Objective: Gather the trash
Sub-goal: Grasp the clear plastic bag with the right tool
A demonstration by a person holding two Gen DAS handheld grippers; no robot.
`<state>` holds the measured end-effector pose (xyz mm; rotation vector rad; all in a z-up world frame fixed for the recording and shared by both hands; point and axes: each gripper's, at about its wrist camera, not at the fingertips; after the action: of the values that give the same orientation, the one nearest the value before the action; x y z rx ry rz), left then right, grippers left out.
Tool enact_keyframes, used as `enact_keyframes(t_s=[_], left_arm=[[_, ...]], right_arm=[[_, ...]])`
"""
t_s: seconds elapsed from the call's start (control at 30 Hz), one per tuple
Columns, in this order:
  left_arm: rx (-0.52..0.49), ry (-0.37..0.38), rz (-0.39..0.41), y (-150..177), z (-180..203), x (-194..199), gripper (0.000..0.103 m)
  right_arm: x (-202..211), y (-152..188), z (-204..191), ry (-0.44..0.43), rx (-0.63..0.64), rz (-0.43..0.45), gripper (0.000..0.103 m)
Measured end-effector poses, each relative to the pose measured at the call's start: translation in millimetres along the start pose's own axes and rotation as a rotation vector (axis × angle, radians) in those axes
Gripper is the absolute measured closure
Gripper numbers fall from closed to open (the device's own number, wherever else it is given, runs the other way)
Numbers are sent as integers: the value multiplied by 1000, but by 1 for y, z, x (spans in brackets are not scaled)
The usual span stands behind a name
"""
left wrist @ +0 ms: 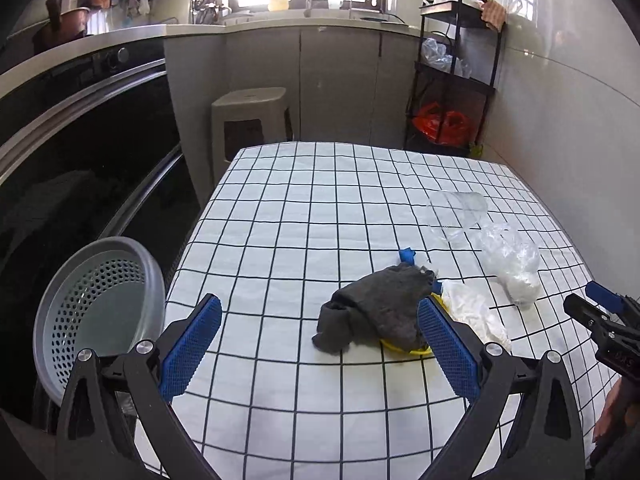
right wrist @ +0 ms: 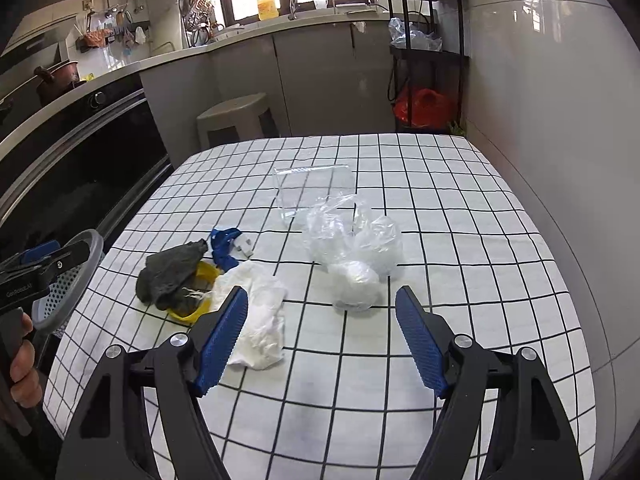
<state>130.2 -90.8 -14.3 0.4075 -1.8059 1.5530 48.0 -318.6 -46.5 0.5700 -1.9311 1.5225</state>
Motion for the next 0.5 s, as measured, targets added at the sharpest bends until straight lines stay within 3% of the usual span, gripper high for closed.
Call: enact_keyframes(t_s=[0.23, 0.37, 0.5], left_arm=[[-45, -25, -16, 7, 25, -28, 7], [-54, -14, -50, 16, 32, -37, 7], [-64, -4, -58, 21, 39, -36, 7]], right_arm=[[-39, -10, 12, -19, -59, -38, 30], [-59, -13, 11, 45, -12, -58, 30], [-77, -16, 13, 50, -3, -90, 30]])
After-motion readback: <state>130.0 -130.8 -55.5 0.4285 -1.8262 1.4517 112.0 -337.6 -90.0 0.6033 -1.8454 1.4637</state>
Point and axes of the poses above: each gripper's, at about its wrist camera, not at the fingertips, and x roughly against the way its jaws point, z to its right, y to its underside, and after that the axes turned 2 degrees about -x, right-handed
